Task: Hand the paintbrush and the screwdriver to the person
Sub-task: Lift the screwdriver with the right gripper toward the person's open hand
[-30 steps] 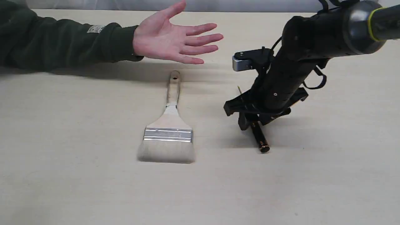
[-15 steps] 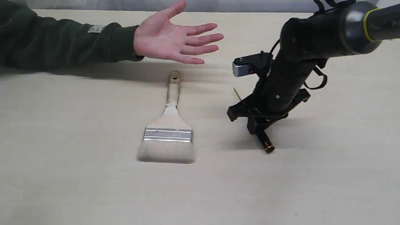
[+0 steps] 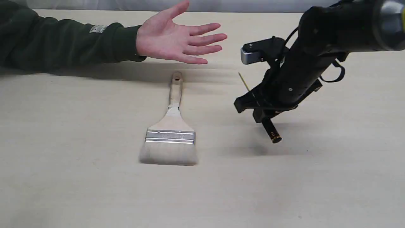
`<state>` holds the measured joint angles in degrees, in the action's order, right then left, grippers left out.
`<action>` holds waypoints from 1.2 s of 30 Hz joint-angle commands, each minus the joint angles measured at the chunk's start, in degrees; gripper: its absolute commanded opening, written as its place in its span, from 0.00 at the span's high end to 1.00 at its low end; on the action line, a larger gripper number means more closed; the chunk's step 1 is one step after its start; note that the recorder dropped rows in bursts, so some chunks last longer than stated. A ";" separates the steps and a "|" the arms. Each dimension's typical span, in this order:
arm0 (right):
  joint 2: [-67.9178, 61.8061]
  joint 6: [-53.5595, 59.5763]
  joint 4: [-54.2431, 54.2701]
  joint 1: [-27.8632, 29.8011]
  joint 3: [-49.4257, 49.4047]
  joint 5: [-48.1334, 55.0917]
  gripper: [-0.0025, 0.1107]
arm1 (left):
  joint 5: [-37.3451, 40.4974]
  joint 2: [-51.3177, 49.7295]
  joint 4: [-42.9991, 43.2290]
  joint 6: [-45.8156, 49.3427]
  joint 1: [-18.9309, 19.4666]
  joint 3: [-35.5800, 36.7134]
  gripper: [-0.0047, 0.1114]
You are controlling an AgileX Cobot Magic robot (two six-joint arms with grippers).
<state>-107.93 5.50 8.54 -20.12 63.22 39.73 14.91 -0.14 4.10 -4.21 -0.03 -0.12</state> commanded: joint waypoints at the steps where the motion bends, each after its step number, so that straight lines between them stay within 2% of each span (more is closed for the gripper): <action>1: 4.73 -0.21 -0.54 0.12 -1.38 -0.69 0.94 | -0.63 0.14 -0.17 -0.12 -0.37 0.12 0.96; 8: 12.61 -1.28 -0.54 0.12 -4.67 -2.53 0.94 | -0.63 0.14 -0.17 -0.12 -0.37 0.12 0.96; 16: 18.15 -1.28 0.14 -0.01 -3.66 -6.29 0.94 | -0.63 0.14 -0.17 -0.12 -0.37 0.12 0.96; 20: 17.46 -1.28 0.14 -0.13 -0.03 -6.43 0.94 | -0.63 0.14 -0.17 -0.12 -0.37 0.12 0.96; 27: 14.00 -1.28 -0.49 -3.86 10.00 -6.71 0.94 | -0.63 0.14 -0.17 -0.12 -0.37 0.12 0.96; 36: 2.60 -1.92 -0.45 -5.54 25.80 -4.53 0.94 | -0.61 0.14 -0.28 -0.12 -0.37 0.12 0.96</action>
<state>-103.59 3.77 8.43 -25.55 87.15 34.41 14.91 -0.14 4.10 -4.21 -0.03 -0.12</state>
